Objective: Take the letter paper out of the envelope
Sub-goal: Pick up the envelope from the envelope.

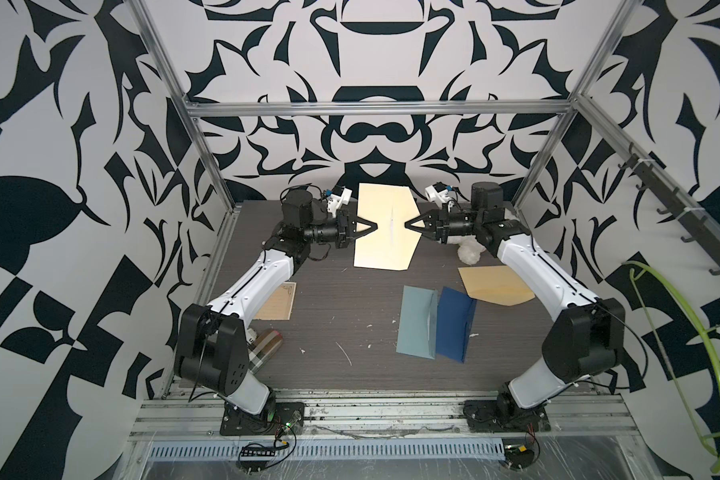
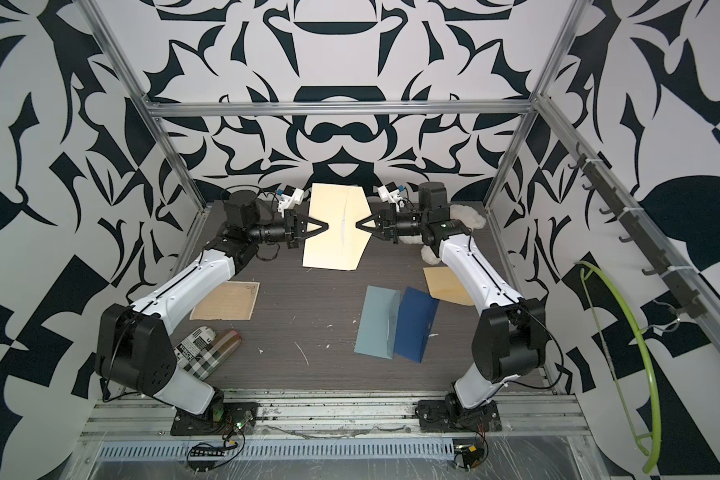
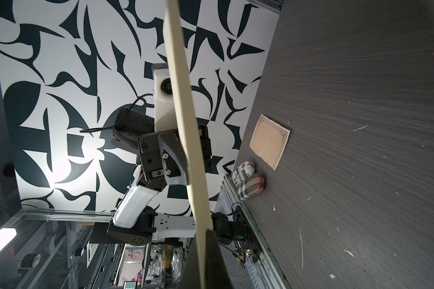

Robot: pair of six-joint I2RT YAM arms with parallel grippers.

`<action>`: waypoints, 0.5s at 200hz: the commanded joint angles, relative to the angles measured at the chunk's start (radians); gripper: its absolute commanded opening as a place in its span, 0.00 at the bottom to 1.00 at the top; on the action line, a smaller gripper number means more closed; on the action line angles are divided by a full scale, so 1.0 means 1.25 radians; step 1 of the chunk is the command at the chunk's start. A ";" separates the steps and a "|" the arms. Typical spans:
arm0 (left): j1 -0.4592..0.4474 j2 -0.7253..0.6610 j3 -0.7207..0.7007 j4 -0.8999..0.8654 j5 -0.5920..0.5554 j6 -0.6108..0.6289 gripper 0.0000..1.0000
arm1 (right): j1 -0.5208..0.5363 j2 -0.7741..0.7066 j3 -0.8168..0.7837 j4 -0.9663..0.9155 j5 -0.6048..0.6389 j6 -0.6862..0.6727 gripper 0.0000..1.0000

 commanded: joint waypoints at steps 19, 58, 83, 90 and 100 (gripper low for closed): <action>0.003 0.007 -0.029 0.103 -0.034 -0.097 0.00 | -0.008 -0.030 0.010 0.025 0.013 -0.009 0.25; 0.002 0.013 -0.026 0.171 -0.055 -0.186 0.00 | -0.012 -0.042 -0.003 0.027 0.028 -0.009 0.36; 0.002 0.024 -0.026 0.194 -0.074 -0.249 0.00 | -0.011 -0.050 -0.015 0.036 0.049 -0.003 0.38; 0.003 0.028 -0.026 0.203 -0.079 -0.269 0.00 | -0.012 -0.053 -0.026 0.052 0.057 0.011 0.39; 0.003 0.032 -0.024 0.209 -0.083 -0.288 0.00 | -0.011 -0.055 -0.047 0.106 0.063 0.052 0.40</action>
